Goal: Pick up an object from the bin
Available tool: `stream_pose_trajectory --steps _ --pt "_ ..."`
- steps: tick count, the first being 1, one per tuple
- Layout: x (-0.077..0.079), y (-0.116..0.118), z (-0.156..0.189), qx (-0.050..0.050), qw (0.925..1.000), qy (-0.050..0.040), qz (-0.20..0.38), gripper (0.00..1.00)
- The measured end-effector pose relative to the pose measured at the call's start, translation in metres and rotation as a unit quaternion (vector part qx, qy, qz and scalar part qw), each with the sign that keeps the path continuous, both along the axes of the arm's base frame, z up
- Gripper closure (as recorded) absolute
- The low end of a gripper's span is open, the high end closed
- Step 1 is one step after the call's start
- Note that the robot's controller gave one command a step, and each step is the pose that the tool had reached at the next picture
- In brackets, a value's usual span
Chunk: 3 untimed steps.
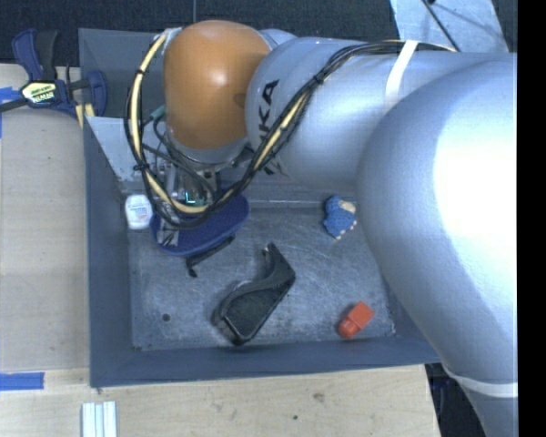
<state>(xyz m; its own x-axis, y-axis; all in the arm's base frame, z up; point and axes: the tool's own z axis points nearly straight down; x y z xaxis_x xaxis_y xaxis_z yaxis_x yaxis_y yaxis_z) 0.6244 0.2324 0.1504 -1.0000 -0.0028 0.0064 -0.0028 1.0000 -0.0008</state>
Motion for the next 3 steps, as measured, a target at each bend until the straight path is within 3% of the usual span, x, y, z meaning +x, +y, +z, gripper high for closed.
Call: stream_pose_trajectory --steps 1,2,3 --pt "-0.02 -0.08 -0.019 0.0 0.9751 -0.0029 0.222 0.0" --pt "-0.018 -0.097 -0.038 0.001 0.9438 -0.0031 0.331 0.0" --pt "-0.021 -0.098 -0.037 0.002 0.901 -0.0026 0.434 0.0"
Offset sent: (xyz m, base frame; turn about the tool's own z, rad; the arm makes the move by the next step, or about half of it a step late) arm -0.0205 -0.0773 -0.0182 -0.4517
